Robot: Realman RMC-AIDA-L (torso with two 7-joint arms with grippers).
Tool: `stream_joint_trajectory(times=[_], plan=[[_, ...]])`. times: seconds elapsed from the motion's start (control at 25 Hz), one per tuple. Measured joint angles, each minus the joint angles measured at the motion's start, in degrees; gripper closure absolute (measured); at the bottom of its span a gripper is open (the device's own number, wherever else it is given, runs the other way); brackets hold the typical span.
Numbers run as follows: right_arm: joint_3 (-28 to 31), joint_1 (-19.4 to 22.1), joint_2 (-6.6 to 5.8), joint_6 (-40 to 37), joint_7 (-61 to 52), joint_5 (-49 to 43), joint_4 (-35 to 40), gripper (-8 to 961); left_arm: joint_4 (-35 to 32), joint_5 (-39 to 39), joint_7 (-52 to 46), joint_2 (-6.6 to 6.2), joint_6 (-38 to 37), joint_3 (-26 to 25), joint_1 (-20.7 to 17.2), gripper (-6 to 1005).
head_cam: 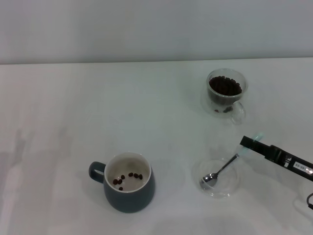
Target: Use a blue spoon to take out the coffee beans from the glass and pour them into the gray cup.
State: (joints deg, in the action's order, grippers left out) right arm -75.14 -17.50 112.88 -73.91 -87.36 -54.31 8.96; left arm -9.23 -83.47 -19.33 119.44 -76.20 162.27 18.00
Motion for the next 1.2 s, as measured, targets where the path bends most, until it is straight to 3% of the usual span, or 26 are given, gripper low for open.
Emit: stream_joint_trajectory(times=[0.24,0.48,0.68,0.76,0.8,0.88,1.0,1.2], plan=[[-0.22,-0.57,-0.03,3.94,0.00,-0.15,-0.05,773,0.11,-0.06,0.00,0.00,0.06,-0.02,0.06,288],[2.96,0.21,-1.83,5.68,0.15,0.28,0.15,537,0.21,-0.20,-0.04,-0.04,0.59,-0.03,0.10,287],[6.91,1.31,-3.24,5.88,1.23,0.28,0.24,287,0.20,-0.46,-0.19,-0.09,0.61,-0.03,0.10,287],[10.27,2.14,-3.76,5.82,2.94,0.30,0.76,252,0.13,-0.76,-0.15,-0.09,0.62,-0.02,0.09,287],[14.98,3.16,-4.04,5.70,5.66,0.32,1.96,234,0.09,-0.82,-0.15,-0.09,0.61,-0.03,0.03,287],[17.18,3.54,-4.01,5.68,7.37,0.33,2.57,200,0.01,-0.88,-0.14,-0.09,0.62,-0.03,-0.10,288],[25.01,4.23,-2.84,5.69,16.66,0.34,4.41,183,-0.07,-0.87,-0.15,0.01,0.61,-0.02,-0.13,288],[38.65,2.25,2.00,5.25,49.77,1.38,5.28,186,-0.78,-0.81,-0.32,0.08,0.59,0.01,-0.06,288]])
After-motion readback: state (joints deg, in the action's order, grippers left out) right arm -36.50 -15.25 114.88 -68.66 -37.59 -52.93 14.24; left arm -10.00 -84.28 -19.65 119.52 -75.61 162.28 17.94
